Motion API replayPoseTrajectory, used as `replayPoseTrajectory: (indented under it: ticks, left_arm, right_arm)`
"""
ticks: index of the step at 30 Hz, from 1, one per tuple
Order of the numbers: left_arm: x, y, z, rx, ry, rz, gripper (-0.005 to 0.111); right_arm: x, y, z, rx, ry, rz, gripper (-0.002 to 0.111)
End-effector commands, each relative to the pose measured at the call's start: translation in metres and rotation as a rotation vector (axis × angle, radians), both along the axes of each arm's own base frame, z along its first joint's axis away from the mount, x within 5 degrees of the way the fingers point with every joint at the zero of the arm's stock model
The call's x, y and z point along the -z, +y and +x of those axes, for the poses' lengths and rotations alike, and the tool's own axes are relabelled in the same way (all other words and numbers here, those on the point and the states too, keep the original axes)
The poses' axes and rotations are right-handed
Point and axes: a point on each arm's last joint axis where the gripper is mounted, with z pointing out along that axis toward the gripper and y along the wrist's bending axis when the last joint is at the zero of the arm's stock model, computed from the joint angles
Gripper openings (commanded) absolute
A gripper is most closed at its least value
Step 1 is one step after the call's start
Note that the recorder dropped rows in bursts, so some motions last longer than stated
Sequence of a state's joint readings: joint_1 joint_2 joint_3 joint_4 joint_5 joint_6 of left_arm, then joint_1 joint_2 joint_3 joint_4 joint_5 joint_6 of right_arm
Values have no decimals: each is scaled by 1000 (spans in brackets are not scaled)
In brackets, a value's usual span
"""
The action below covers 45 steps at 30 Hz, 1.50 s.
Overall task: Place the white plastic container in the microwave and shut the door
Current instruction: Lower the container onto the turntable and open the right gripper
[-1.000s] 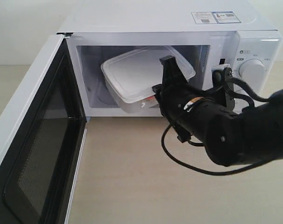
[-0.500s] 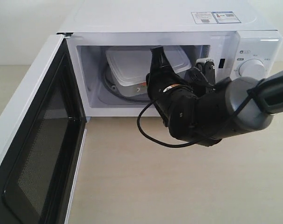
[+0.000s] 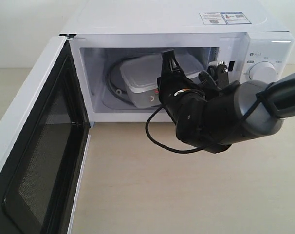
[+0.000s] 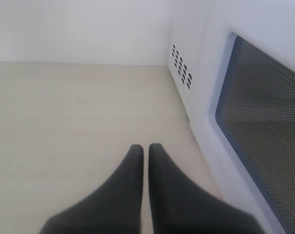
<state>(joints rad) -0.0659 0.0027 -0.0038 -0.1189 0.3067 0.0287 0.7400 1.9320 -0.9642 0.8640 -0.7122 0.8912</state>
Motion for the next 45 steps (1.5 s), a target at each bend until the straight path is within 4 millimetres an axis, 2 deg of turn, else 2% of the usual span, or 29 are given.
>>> replayPoseTrajectory:
  ticks: [1,3,5,12,15,21,24,27,30,36,38,41,45]
  left_arm:
    - [1,0,0,-3,0,7,4]
    - [1,0,0,-3,0,7,4]
    - [1,0,0,-3,0,7,4]
    - [1,0,0,-3,0,7,4]
    - [1,0,0,-3,0,7,4]
    - [1,0,0,-3,0,7,4]
    - [1,0,0,-3,0,7,4]
    - [1,0,0,-3,0,7,4]
    - [1,0,0,-3,0,7,4]
    - [1,0,0,-3,0,7,4]
    - [1,0,0,-3,0,7,4]
    - [1,0,0,-3,0,7,4]
    - [1,0,0,-3,0,7,4]
  right_arm:
    - [-4,-7,6,21,-24,-17,53]
    - [-3,-7,6,24,-21,-13,57]
    - [-4,-7,6,23,-23,-11,55]
    - [-17,-10,-2,-19,-43,-19,28]
    - [-19,-20,-13,-28,-37,-48,20]
    - [-20,-38,-41,-135,-43,-183,16]
    - [-12,-39,-55,-284,-52,-319,0]
    - [-8,-35,-61,-420,-112,-460,0]
    - [-6,-31,-64,-547,-182,-674,0]
    - [-6,-32,-64,-660,-302,-1007,0]
    - [-6,-32,-63,-671,-318,-1072,0]
    - [-7,-38,-59,-599,-306,-1127,0]
    - [4,-39,-55,-580,-299,-1190,0]
